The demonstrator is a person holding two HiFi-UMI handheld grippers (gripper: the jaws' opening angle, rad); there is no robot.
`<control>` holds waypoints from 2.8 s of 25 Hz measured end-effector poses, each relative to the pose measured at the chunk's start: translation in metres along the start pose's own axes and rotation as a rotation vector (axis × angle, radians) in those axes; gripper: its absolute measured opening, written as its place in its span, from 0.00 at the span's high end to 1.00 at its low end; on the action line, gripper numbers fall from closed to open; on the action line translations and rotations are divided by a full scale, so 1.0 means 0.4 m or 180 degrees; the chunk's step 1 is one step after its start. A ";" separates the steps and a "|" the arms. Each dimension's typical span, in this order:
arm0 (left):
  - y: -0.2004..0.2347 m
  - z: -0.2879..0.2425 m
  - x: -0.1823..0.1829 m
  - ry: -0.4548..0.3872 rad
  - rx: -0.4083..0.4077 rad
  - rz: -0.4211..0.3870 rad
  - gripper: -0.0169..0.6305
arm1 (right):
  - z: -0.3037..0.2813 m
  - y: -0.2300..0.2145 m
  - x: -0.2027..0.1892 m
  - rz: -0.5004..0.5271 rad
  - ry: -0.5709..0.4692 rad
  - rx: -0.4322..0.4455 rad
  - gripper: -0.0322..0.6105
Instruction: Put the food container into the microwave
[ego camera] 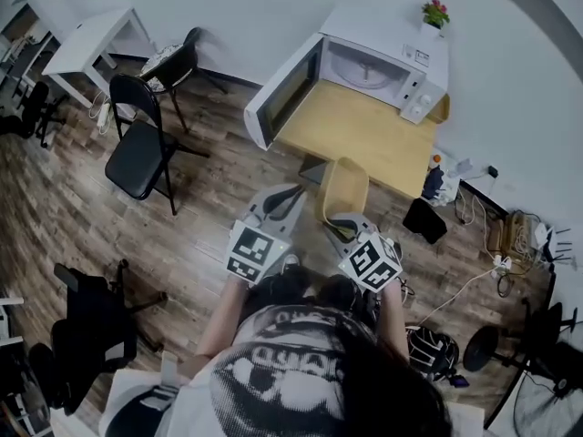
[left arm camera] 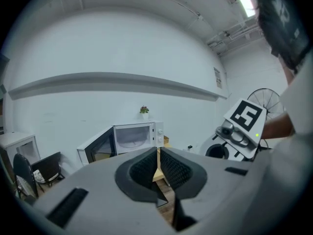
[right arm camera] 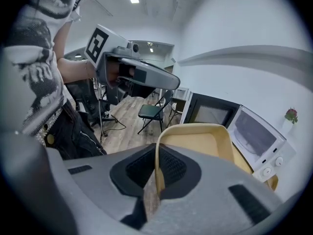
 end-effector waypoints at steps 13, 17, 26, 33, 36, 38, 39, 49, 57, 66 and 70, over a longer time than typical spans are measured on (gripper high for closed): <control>-0.001 -0.026 -0.040 0.0037 -0.0253 0.0143 0.95 | -0.002 -0.050 -0.037 -0.0185 0.0173 -0.0226 0.92; 0.026 -0.034 -0.048 0.0061 -0.0204 0.0176 0.95 | -0.018 -0.081 -0.040 -0.0203 0.0173 -0.0242 0.92; 0.097 -0.124 -0.056 0.0129 -0.0219 0.0143 0.95 | -0.079 -0.229 -0.050 -0.0265 0.0120 -0.0254 0.92; 0.166 -0.266 -0.058 0.0157 -0.0274 0.0090 0.95 | -0.131 -0.411 -0.070 -0.0251 0.0093 -0.0274 0.92; 0.207 -0.333 -0.049 0.0159 -0.0274 0.0071 0.95 | -0.147 -0.492 -0.067 -0.0251 0.0072 -0.0293 0.92; 0.234 -0.384 -0.042 0.0148 -0.0271 0.0055 0.95 | -0.153 -0.543 -0.067 -0.0258 0.0044 -0.0310 0.92; 0.246 -0.411 -0.039 0.0141 -0.0270 0.0048 0.95 | -0.155 -0.569 -0.068 -0.0258 0.0044 -0.0318 0.92; 0.328 -0.611 -0.042 0.0167 -0.0328 0.0001 0.95 | -0.230 -0.790 -0.130 -0.0209 0.0135 -0.0236 0.92; 0.372 -0.693 -0.041 0.0174 -0.0263 -0.0083 0.95 | -0.304 -0.931 -0.198 0.0020 0.0359 -0.0098 0.92; 0.370 -0.721 -0.061 0.0219 -0.0173 -0.0074 0.95 | -0.384 -1.068 -0.260 0.0309 0.0541 -0.0183 0.92; 0.362 -0.727 -0.066 0.0235 -0.0156 -0.0047 0.95 | -0.408 -1.119 -0.289 0.0341 0.0642 -0.0317 0.92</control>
Point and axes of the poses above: the fingertips, and each gripper's own axes: z backward along the fingers, y to its left, x out of its top, the point moved 4 cm from there along z, backward along the fingers, and after that the axes turned 13 degrees about -y, right-handed, at the moved point
